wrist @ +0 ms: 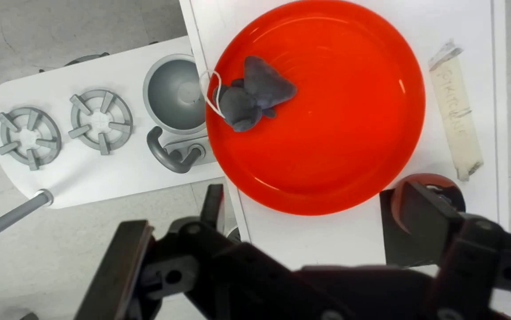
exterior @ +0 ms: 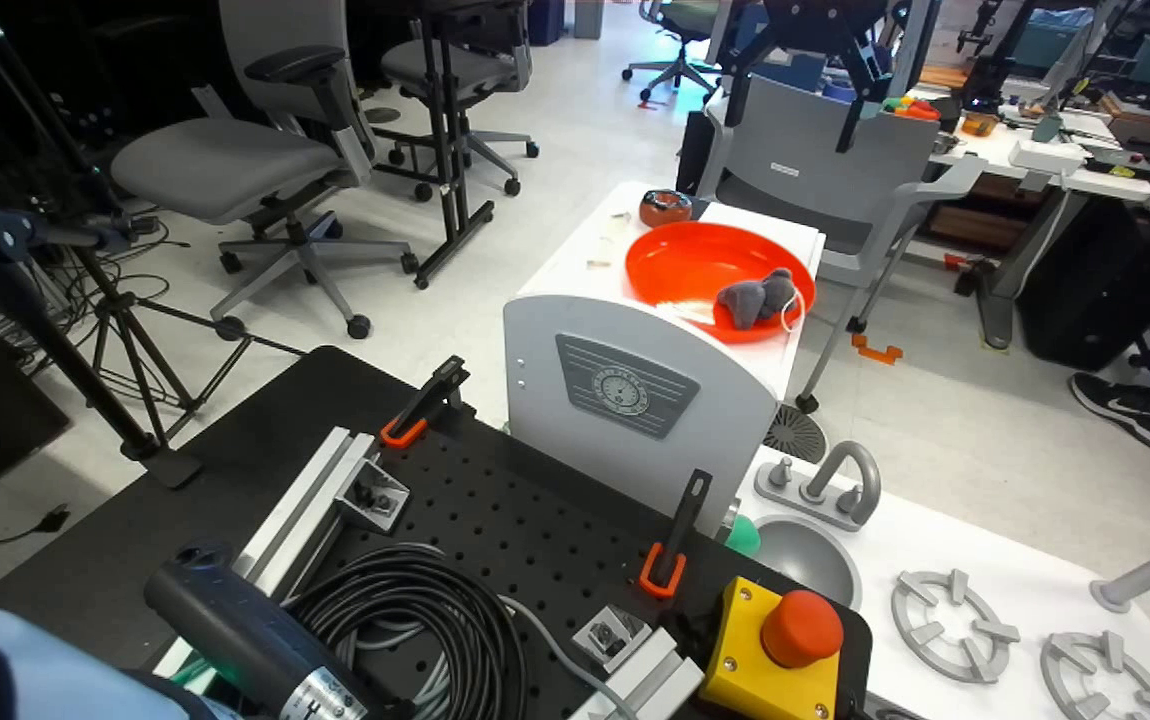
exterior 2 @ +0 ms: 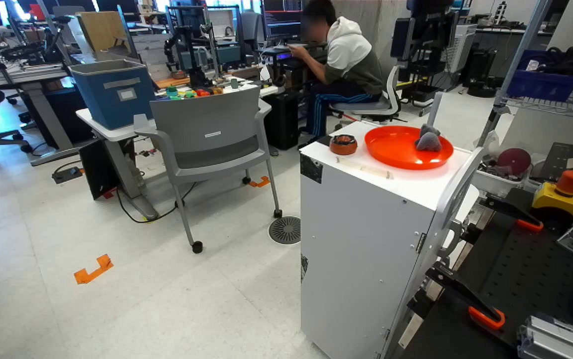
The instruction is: Pick up the grey toy on the plate and put it in the sink
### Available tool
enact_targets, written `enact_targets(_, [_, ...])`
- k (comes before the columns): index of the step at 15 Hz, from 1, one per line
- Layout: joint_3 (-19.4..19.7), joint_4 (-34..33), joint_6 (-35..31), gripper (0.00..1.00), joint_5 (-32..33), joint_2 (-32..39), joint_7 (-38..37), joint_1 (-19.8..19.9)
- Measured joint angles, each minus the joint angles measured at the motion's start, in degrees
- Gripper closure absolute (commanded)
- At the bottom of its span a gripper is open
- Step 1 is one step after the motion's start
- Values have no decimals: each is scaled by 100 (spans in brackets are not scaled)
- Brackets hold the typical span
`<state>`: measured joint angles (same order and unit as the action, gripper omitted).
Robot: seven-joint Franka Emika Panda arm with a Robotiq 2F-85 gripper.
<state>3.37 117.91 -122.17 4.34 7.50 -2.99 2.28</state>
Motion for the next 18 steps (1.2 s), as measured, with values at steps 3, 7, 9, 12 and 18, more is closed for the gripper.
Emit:
enact_targets(3, [0, -56, 196, 0, -138, 0, 156, 30])
enact_targets(7, [27, -64, 260, 0, -141, 0, 219, 88])
enact_targets(9, [46, -70, 302, 0, -141, 0, 252, 127])
enact_targets(12, [50, -113, 368, 0, -141, 17, 259, 166])
enact_targets(18, [50, -201, 424, 0, -141, 100, 259, 174])
